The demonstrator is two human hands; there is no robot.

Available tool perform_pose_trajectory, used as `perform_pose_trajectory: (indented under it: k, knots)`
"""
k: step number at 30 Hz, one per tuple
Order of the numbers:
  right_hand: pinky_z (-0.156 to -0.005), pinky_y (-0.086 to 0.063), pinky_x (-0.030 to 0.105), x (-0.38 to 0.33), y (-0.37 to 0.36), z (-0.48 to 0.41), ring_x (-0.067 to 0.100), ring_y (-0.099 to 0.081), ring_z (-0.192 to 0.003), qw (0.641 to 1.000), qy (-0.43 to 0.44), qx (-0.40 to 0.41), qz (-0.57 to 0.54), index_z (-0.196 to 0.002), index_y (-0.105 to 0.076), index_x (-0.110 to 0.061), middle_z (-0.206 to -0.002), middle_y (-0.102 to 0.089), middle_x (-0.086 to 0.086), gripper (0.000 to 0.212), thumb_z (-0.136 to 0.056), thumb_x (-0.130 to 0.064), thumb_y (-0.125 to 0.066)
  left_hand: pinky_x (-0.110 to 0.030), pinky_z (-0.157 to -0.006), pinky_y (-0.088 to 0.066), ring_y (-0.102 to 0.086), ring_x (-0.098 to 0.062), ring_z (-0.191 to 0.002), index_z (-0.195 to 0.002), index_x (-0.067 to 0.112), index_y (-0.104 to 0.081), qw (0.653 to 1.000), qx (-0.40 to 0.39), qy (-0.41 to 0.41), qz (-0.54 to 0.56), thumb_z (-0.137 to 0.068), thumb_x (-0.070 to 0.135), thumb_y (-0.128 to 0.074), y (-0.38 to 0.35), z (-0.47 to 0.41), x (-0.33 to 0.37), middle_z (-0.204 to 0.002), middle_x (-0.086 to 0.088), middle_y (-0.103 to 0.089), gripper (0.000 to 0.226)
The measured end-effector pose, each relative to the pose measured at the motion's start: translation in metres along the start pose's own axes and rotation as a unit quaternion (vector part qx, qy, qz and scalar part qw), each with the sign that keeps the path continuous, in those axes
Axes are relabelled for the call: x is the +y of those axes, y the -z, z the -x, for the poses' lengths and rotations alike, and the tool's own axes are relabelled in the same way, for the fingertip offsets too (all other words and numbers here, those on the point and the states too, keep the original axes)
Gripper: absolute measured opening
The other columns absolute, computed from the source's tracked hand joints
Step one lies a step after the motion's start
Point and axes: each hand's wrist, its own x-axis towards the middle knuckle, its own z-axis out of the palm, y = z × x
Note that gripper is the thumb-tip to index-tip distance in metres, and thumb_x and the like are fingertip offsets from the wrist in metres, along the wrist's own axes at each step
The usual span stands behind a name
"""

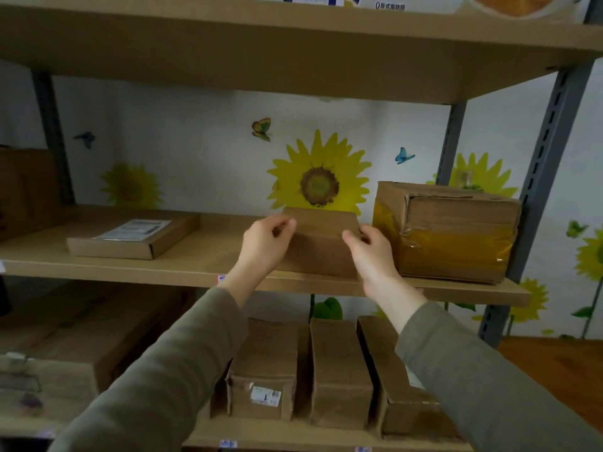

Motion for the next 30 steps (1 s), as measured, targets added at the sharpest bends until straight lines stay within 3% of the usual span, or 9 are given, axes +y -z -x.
perform_pose_trajectory:
  k: [7, 12, 15, 17, 20, 22, 24, 27, 30]
  knots:
    - [-0.103, -0.042, 0.048, -0.007, 0.001, 0.004, 0.025, -0.049, -0.123, 0.979, -0.018, 0.049, -0.199, -0.13, -0.05, -0.028, -0.137, -0.048, 0.004, 0.04, -0.095, -0.01, -0.04, -0.029, -0.074, -0.041, -0.05, -0.012, -0.074, -0.092, 0.012, -0.065, 0.967, 0.06, 0.079, 0.236, -0.097, 0.029, -0.046, 0.02, 0.002, 0.022, -0.078, -0.001, -0.054, 0.026]
    - [-0.096, -0.049, 0.04, -0.017, -0.002, 0.008, 0.021, -0.06, -0.108, 0.977, -0.017, 0.011, -0.211, -0.119, -0.057, -0.024, -0.119, -0.061, 0.005, 0.028, -0.096, -0.015, -0.043, -0.036, -0.094, -0.05, -0.057, -0.017, -0.109, -0.126, 0.014, -0.05, 0.905, 0.018, 0.129, 0.405, -0.097, 0.023, -0.047, 0.031, 0.013, 0.039, -0.115, -0.002, -0.056, 0.031]
    - [-0.096, -0.048, 0.035, -0.021, -0.003, 0.008, 0.017, -0.06, -0.103, 0.981, -0.011, -0.017, -0.192, -0.117, -0.055, -0.024, -0.112, -0.063, 0.003, 0.022, -0.096, -0.021, -0.047, -0.035, -0.101, -0.045, -0.054, -0.022, -0.119, -0.109, 0.012, -0.058, 0.875, 0.005, 0.136, 0.465, -0.098, 0.03, -0.044, 0.037, 0.017, 0.04, -0.117, -0.008, -0.06, 0.026]
    - [-0.095, -0.048, 0.034, -0.023, -0.005, 0.009, 0.017, -0.059, -0.104, 0.974, -0.033, -0.04, -0.222, -0.12, -0.055, -0.019, -0.113, -0.063, 0.004, 0.026, -0.098, -0.02, -0.042, -0.042, -0.106, -0.037, -0.051, -0.022, -0.12, -0.099, 0.024, -0.061, 0.874, -0.031, 0.145, 0.463, -0.1, 0.034, -0.036, 0.04, 0.019, 0.039, -0.124, -0.007, -0.056, 0.027]
    - [-0.086, -0.051, 0.031, -0.026, -0.01, 0.011, 0.021, -0.061, -0.105, 0.954, -0.062, -0.083, -0.28, -0.12, -0.056, -0.014, -0.113, -0.064, 0.01, 0.028, -0.098, -0.011, -0.039, -0.053, -0.108, -0.031, -0.045, -0.025, -0.118, -0.123, 0.028, -0.051, 0.912, -0.111, 0.167, 0.359, -0.095, 0.04, -0.046, 0.037, 0.024, 0.035, -0.134, -0.006, -0.046, 0.031]
    - [-0.089, -0.049, 0.032, -0.025, -0.013, 0.014, 0.022, -0.06, -0.108, 0.965, -0.062, -0.121, -0.224, -0.12, -0.057, -0.015, -0.115, -0.064, 0.009, 0.028, -0.098, -0.011, -0.04, -0.058, -0.103, -0.031, -0.046, -0.031, -0.121, -0.138, 0.02, -0.035, 0.893, -0.149, 0.219, 0.365, -0.083, 0.052, -0.056, 0.035, 0.025, 0.033, -0.136, -0.009, -0.045, 0.067]
    - [-0.092, -0.045, 0.033, -0.024, -0.014, 0.019, 0.019, -0.056, -0.112, 0.983, -0.045, -0.144, -0.104, -0.117, -0.059, -0.017, -0.118, -0.063, 0.003, 0.027, -0.096, -0.012, -0.044, -0.063, -0.1, -0.032, -0.052, -0.032, -0.114, -0.132, 0.018, -0.04, 0.86, -0.174, 0.249, 0.409, -0.078, 0.056, -0.058, 0.038, 0.026, 0.03, -0.121, -0.007, -0.053, 0.068]
    - [-0.088, -0.048, 0.036, -0.026, -0.011, 0.02, 0.023, -0.061, -0.104, 0.982, -0.031, -0.13, -0.137, -0.11, -0.06, -0.019, -0.112, -0.064, 0.007, 0.022, -0.096, -0.011, -0.045, -0.057, -0.088, -0.048, -0.061, -0.029, -0.1, -0.115, 0.013, -0.052, 0.832, -0.162, 0.256, 0.465, -0.086, 0.038, -0.059, 0.042, 0.029, 0.027, -0.108, -0.011, -0.06, 0.038]
    - [-0.083, -0.049, 0.04, -0.035, -0.002, 0.015, 0.03, -0.061, -0.103, 0.947, -0.083, -0.123, -0.285, -0.111, -0.056, -0.016, -0.119, -0.06, 0.016, 0.027, -0.097, -0.036, -0.042, -0.052, -0.074, -0.055, -0.061, -0.025, -0.103, -0.137, 0.013, -0.035, 0.842, -0.11, 0.235, 0.474, -0.084, 0.014, -0.065, 0.043, 0.027, 0.022, -0.119, -0.009, -0.058, 0.061]
